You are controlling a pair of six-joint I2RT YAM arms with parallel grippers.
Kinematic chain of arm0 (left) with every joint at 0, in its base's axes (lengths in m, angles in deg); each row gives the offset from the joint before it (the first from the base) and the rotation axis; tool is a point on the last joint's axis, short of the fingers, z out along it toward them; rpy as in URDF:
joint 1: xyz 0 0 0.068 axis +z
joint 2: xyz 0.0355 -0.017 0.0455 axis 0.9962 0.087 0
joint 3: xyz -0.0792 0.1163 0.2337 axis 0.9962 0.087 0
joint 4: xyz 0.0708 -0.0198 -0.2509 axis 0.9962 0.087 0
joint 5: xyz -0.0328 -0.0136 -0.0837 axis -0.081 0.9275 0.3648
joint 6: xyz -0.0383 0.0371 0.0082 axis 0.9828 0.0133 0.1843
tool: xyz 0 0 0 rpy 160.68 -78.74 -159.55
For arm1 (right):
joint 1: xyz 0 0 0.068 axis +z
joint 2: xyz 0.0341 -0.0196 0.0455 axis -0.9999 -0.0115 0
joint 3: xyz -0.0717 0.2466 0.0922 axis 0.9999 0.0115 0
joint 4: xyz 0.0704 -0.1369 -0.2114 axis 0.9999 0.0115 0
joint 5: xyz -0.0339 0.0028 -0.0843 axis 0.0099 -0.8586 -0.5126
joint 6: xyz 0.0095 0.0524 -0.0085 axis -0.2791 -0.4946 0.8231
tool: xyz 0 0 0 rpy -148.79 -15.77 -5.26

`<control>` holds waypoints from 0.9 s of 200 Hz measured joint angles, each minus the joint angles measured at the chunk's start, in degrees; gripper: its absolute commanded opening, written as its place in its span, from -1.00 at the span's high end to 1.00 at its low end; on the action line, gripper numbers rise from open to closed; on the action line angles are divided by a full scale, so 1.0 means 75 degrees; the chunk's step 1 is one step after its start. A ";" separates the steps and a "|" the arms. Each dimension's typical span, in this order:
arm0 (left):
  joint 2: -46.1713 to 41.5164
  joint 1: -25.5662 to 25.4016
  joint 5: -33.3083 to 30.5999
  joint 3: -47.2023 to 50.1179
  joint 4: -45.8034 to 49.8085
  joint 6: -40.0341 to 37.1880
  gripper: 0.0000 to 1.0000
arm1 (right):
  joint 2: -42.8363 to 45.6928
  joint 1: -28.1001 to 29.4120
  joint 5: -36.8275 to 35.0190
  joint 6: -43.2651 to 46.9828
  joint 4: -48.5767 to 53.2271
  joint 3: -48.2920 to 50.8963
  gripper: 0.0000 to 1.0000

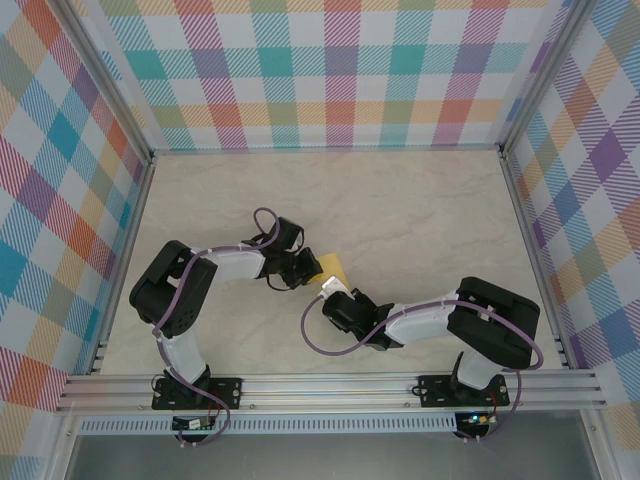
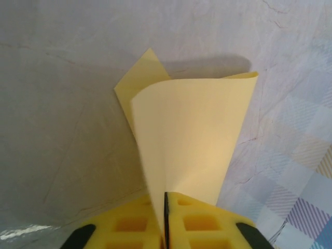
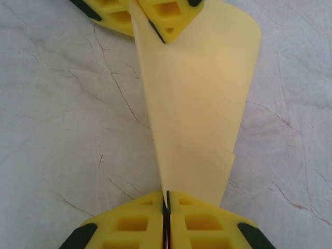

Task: Fold a paper plane with a square sheet of paper (pick it up from the middle)
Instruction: Fold the wing for the fifth time at the center of the table.

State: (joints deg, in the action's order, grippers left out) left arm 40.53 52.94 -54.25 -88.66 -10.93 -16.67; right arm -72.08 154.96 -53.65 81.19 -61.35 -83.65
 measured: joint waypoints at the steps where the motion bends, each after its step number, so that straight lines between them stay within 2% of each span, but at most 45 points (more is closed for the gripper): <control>1: 0.0000 0.0000 0.0003 -0.0006 0.0015 -0.0017 0.95 | 0.0000 0.0000 0.0003 0.0000 0.0000 0.0000 0.73; 29: 0.0000 0.0003 -0.0006 -0.0090 0.0201 -0.0119 0.98 | 0.0000 0.0000 0.0006 -0.0085 0.0006 0.0015 0.58; 49: 0.0000 0.0003 -0.0006 -0.0146 0.0306 -0.0152 1.00 | 0.0003 -0.0017 0.0009 -0.0146 0.0015 0.0044 0.54; 180: 0.0000 0.0003 0.0000 -0.0289 0.0452 -0.0294 1.00 | 0.0085 -0.0152 0.0017 -0.0175 0.0020 0.0093 0.44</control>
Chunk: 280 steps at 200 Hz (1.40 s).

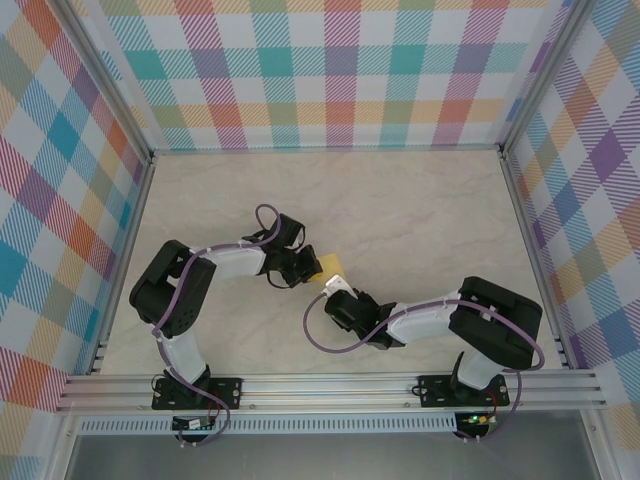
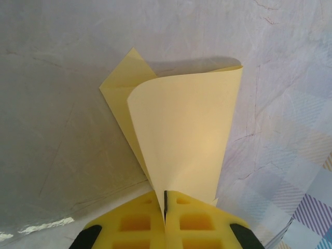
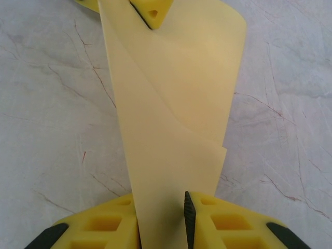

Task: Fold a paper plane with a square sheet of paper (pick it up from the middle)
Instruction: Fold the wing for the fifth time at the center of the table.

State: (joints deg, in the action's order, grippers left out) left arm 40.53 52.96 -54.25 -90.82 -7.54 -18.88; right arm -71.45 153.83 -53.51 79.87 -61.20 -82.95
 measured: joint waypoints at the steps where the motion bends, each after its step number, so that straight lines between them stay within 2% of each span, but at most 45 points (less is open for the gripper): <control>1: 0.0000 0.0000 0.0000 0.0000 0.0000 -0.0003 1.00 | 0.0003 0.0000 0.0000 0.0000 0.0003 0.0000 0.44; 30: 0.0000 0.0000 0.0000 0.0000 0.0006 -0.0003 1.00 | 0.0017 -0.0015 -0.0012 0.0006 0.0020 0.0012 0.49; 58: 0.0000 0.0000 0.0000 -0.0012 0.0012 -0.0003 1.00 | 0.0017 -0.0047 -0.0009 0.0038 0.0023 0.0017 0.75; 73: 0.0000 0.0000 0.0003 -0.0015 0.0012 -0.0003 0.94 | 0.0032 -0.0052 -0.0012 0.0041 0.0026 0.0017 0.84; 95: -0.0003 0.0000 -0.0003 -0.0015 0.0012 -0.0012 0.63 | 0.0172 -0.0096 0.0067 0.0003 0.0102 0.0017 0.96; 106: -0.0015 0.0006 -0.0009 -0.0015 0.0026 -0.0070 0.32 | 0.0312 -0.0184 0.0233 -0.0020 0.0134 0.0017 0.98; 119: -0.0099 0.0015 -0.0119 -0.0015 0.0160 -0.0061 0.10 | 0.0484 -0.0347 0.0554 -0.0108 0.0143 0.0017 0.98; 129: -0.0254 0.0035 -0.0265 -0.0012 0.0335 -0.0052 -0.17 | 0.0635 -0.0501 0.0886 -0.0192 0.0154 0.0017 0.98; 157: -0.0976 0.0131 -0.0694 0.0023 0.0749 -0.0160 -0.53 | 0.0921 -0.0895 0.1958 -0.0411 0.0058 0.0017 0.99; 208: -0.2063 0.0303 -0.1416 0.0280 0.1320 -0.0195 -0.77 | 0.0501 -0.1306 0.3261 -0.0796 -0.0128 -0.0035 0.99; 247: -0.2506 0.0338 -0.1795 0.0603 0.1647 -0.0122 -0.82 | 0.0338 -0.1373 0.3722 -0.1061 -0.0254 -0.0052 0.97; 280: -0.2643 0.0344 -0.1795 0.0743 0.1603 0.0000 -0.82 | 0.0335 -0.1396 0.3829 -0.1451 -0.0329 -0.0044 0.88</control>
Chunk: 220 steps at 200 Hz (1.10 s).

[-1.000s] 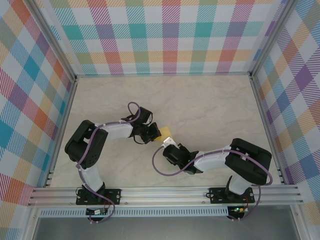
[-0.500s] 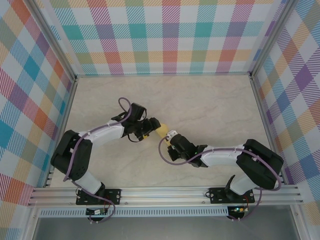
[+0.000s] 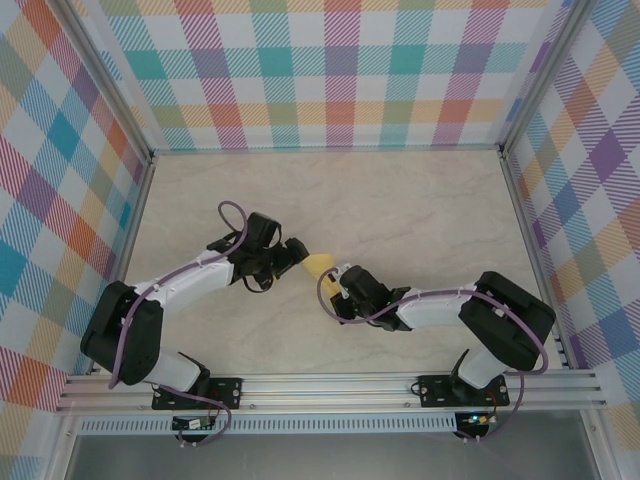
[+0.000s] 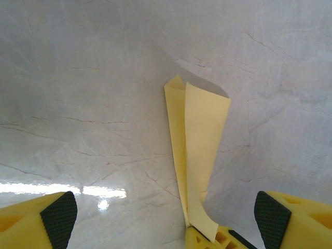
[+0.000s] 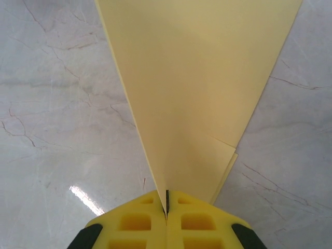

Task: Fold a paper plane with a square sheet of paper (pick it up from the middle)
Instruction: Fold the wing for the fifth time at the center of the table.

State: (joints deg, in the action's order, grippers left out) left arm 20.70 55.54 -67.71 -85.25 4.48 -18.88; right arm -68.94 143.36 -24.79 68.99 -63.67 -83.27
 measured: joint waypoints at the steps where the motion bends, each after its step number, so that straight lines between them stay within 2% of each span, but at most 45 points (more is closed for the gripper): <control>1: 0.0000 0.0000 0.0003 0.0003 -0.0009 0.0000 -0.81 | 0.0000 0.0000 0.0000 -0.0015 -0.0006 0.0003 0.88; 34: 0.0015 0.0000 0.0291 0.0184 -0.0277 0.0146 -0.79 | 0.0000 -0.0006 0.0015 -0.0286 -0.0498 0.0294 0.87; 72: 0.0836 0.0000 0.0988 0.0090 -0.0842 0.0227 -0.52 | 0.0000 -0.0006 0.0093 -0.0149 -0.0868 0.0452 0.88; 99: 0.1562 0.0000 0.1300 -0.0093 -0.0874 0.0230 -0.40 | 0.0003 -0.0006 0.0152 0.0175 -0.1046 0.0504 0.87; 142: 0.1982 0.0000 0.1495 -0.0583 -0.0793 0.0175 -0.39 | 0.0009 -0.0006 0.0259 0.0930 -0.1087 0.0580 0.87; 194: 0.2294 0.0006 0.1693 -0.0915 -0.0758 0.0061 0.35 | 0.0009 -0.0006 0.0251 0.1577 -0.1087 0.0580 0.84; 220: 0.2340 0.0006 0.1696 -0.0915 -0.0560 -0.0015 0.78 | 0.0009 -0.0006 0.0251 0.1719 -0.1075 0.0580 0.72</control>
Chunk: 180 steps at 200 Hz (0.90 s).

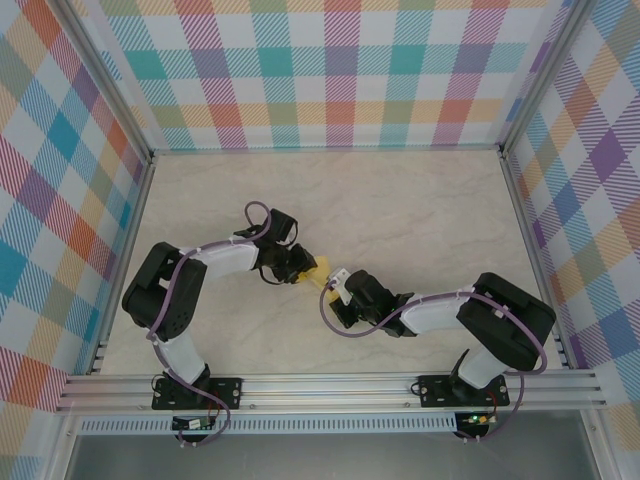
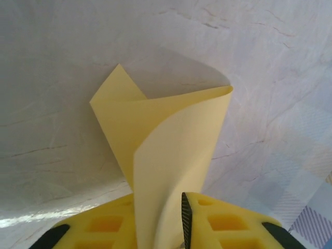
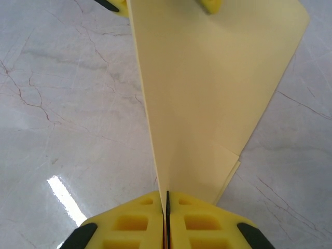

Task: Fold a paper plane with a square sheet of paper (pick it up from the middle)
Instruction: Fold the wing for the fifth time at the center of the table.

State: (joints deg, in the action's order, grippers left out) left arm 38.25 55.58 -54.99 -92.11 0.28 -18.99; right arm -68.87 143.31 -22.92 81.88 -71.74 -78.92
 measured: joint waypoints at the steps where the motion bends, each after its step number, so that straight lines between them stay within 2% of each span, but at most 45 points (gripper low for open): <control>1: 0.0000 0.0000 0.0000 0.0000 0.0003 -0.0003 0.79 | 0.0000 0.0000 0.0000 -0.0003 0.0000 0.0000 0.72; 14: 0.0000 0.0000 -0.0009 0.0000 0.0146 -0.0026 0.85 | 0.0009 0.0000 0.0012 -0.0003 0.0032 0.0000 0.63; 25: 0.0000 0.0000 -0.0017 0.0000 0.0280 -0.0026 1.00 | 0.0050 0.0000 0.0067 -0.0023 0.0122 0.0000 0.55; 126: 0.0000 0.0000 -0.0006 -0.0041 0.0437 -0.0041 1.00 | 0.0245 0.0000 0.0414 -0.0411 0.0667 -0.0224 0.44; 150: 0.0003 0.0000 0.0006 -0.0041 0.0431 -0.0041 1.00 | 0.0236 0.0000 0.0408 -0.0417 0.0682 -0.0367 0.44; 180: 0.0029 0.0000 0.0061 -0.0041 0.0428 -0.0041 1.00 | 0.0213 0.0000 0.0405 -0.0455 0.0685 -0.0408 0.62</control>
State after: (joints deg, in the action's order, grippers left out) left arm 38.47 55.58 -54.53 -92.42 3.50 -19.29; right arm -67.28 143.31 -19.88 78.47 -66.60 -81.98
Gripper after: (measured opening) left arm 0.037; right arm 0.219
